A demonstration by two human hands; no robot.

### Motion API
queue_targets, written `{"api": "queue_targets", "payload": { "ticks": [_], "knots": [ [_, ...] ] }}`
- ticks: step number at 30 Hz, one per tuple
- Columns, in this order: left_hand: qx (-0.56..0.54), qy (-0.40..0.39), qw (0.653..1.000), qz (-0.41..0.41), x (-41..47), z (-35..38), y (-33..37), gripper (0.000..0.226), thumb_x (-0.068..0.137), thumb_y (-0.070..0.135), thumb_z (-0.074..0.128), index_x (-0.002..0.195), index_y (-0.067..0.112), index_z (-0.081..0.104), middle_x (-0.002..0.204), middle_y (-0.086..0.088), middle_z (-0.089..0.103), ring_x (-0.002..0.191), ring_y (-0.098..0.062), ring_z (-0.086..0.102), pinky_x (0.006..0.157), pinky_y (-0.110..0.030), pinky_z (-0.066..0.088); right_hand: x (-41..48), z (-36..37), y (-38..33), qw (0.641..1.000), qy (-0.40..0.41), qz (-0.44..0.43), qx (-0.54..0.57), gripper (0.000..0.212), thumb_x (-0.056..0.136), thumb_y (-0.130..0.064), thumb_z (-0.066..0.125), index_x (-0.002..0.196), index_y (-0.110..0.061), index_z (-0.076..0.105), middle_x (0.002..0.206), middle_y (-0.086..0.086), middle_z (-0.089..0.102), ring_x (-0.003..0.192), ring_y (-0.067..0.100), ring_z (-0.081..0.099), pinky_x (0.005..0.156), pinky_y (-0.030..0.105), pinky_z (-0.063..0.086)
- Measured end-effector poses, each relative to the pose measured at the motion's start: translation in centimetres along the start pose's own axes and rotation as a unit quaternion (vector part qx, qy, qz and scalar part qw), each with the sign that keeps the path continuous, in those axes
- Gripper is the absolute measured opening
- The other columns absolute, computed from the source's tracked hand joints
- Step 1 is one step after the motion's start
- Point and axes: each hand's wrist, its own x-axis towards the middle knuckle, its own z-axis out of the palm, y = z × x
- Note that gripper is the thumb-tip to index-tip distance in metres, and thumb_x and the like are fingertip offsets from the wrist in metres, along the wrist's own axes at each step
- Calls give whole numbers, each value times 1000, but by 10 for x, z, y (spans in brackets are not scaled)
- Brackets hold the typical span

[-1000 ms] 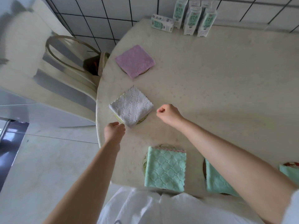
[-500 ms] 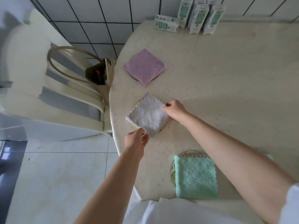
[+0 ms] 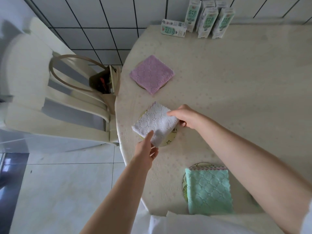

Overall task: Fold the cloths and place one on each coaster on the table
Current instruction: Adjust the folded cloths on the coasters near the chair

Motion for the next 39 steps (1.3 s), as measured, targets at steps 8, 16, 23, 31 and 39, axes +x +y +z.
{"api": "queue_targets", "payload": {
  "ticks": [8, 16, 23, 31, 39],
  "knots": [
    [20, 29, 986, 161, 15, -14, 40, 10, 83, 21, 68, 89, 15, 63, 101, -10, 61, 97, -28, 58, 81, -38, 54, -27, 3, 4, 996, -10, -94, 1, 15, 87, -20, 59, 94, -10, 67, 83, 4, 59, 71, 15, 53, 60, 27, 45],
    [271, 84, 923, 260, 27, -16, 43, 14, 87, 22, 63, 100, 17, 62, 87, 9, 61, 84, -16, 57, 65, -24, 43, -26, 29, 59, 998, 57, -39, -7, 20, 77, -18, 63, 86, 0, 65, 78, 15, 69, 71, 33, 67, 69, 50, 57],
    [321, 94, 902, 273, 31, -14, 39, 19, 87, 23, 63, 104, 16, 66, 93, 6, 65, 79, -7, 57, 58, -21, 41, -25, 31, 66, 987, 118, -82, -69, 18, 81, -17, 61, 83, 1, 63, 82, 17, 67, 79, 33, 61, 61, 32, 42],
    [374, 101, 866, 314, 34, -12, 34, 18, 86, 23, 66, 103, 16, 66, 88, 7, 64, 79, -9, 58, 59, -18, 41, -26, 24, 74, 982, 118, -106, -99, 15, 82, -20, 61, 72, -12, 54, 62, -4, 53, 64, 19, 51, 51, 20, 35],
    [437, 182, 788, 393, 44, -2, 62, 39, 80, 21, 71, 116, 15, 56, 100, 1, 53, 78, -16, 51, 67, -27, 38, -5, -12, 56, 964, 171, -60, -195, 9, 84, -25, 54, 87, -22, 61, 84, -3, 66, 77, 23, 60, 63, 29, 47]
  ]
}}
